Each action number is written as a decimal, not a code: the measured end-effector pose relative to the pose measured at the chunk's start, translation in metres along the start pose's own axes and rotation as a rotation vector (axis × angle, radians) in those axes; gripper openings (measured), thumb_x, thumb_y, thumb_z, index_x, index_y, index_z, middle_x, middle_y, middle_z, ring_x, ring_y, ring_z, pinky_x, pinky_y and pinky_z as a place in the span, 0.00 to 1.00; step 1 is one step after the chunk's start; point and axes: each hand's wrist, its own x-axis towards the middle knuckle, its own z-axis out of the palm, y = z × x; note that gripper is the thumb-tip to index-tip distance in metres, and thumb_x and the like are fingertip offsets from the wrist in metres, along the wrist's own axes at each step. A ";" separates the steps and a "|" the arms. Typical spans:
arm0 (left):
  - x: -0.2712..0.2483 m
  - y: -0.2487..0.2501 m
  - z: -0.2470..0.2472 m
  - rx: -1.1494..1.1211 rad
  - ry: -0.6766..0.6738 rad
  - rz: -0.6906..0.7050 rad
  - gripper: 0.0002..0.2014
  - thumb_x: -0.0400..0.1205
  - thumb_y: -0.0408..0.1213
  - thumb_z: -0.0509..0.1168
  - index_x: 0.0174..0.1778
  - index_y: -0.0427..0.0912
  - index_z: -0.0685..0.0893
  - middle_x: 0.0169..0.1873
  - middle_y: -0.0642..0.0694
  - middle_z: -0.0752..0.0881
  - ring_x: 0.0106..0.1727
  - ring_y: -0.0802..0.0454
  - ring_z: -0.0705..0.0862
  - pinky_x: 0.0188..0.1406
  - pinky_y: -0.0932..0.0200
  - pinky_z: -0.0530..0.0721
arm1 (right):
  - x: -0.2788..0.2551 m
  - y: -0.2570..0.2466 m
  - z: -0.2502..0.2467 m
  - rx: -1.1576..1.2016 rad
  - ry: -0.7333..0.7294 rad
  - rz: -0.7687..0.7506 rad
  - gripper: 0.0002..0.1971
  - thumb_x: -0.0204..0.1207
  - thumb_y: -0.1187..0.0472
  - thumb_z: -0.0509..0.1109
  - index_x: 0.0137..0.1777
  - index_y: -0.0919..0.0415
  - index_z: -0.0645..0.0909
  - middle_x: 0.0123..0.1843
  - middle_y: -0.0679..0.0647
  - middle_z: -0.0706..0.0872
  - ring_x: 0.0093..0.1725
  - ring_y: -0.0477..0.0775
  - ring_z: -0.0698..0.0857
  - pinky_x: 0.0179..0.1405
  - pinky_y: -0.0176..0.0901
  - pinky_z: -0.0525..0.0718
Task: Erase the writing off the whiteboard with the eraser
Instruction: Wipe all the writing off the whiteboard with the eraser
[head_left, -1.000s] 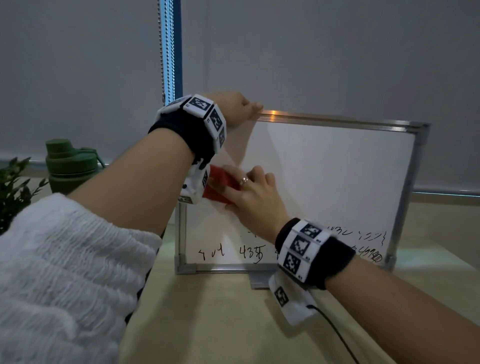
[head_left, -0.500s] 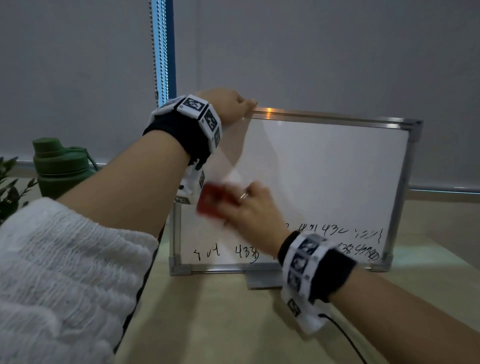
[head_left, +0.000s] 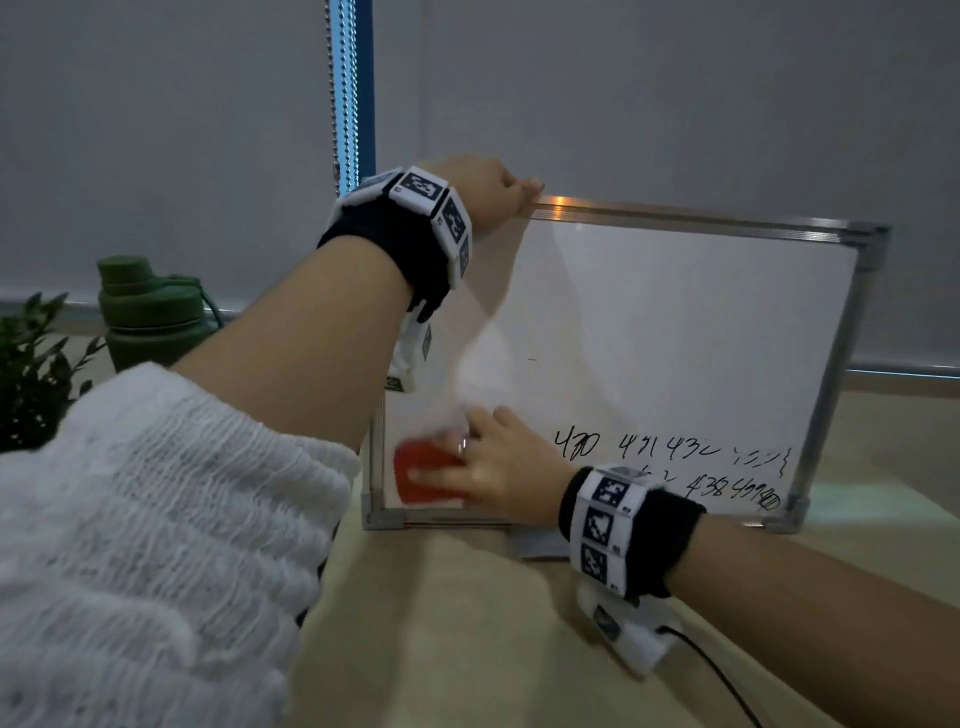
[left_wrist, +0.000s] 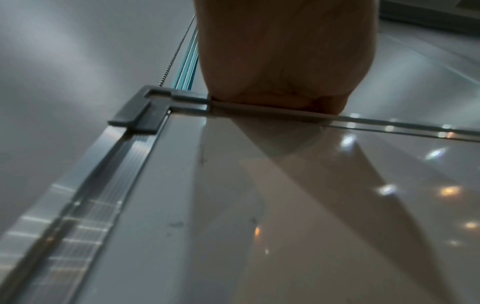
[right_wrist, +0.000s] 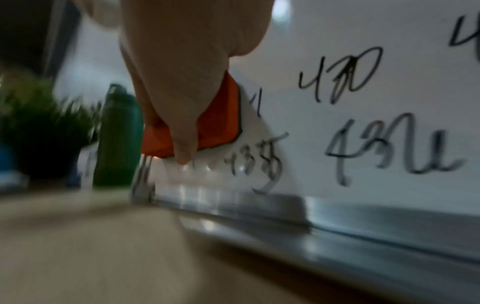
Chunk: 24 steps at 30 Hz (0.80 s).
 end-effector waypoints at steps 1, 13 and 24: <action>0.000 0.000 0.000 0.007 -0.002 0.005 0.27 0.85 0.56 0.46 0.65 0.44 0.83 0.64 0.37 0.83 0.66 0.39 0.79 0.62 0.52 0.72 | -0.008 -0.001 0.003 -0.021 -0.040 -0.081 0.17 0.73 0.56 0.64 0.61 0.43 0.81 0.53 0.51 0.86 0.45 0.56 0.71 0.36 0.45 0.75; 0.005 -0.003 0.003 0.016 0.011 0.002 0.27 0.85 0.55 0.46 0.63 0.42 0.84 0.64 0.36 0.83 0.65 0.40 0.80 0.62 0.52 0.73 | 0.001 -0.002 -0.001 -0.042 0.088 0.146 0.25 0.60 0.51 0.79 0.60 0.48 0.82 0.50 0.56 0.85 0.37 0.58 0.78 0.33 0.46 0.77; 0.009 -0.001 0.004 0.023 -0.006 -0.019 0.29 0.85 0.57 0.45 0.69 0.44 0.80 0.69 0.37 0.80 0.70 0.38 0.77 0.67 0.49 0.71 | 0.007 0.084 -0.053 -0.031 0.352 0.597 0.24 0.66 0.58 0.76 0.65 0.54 0.80 0.61 0.64 0.83 0.40 0.66 0.77 0.41 0.53 0.78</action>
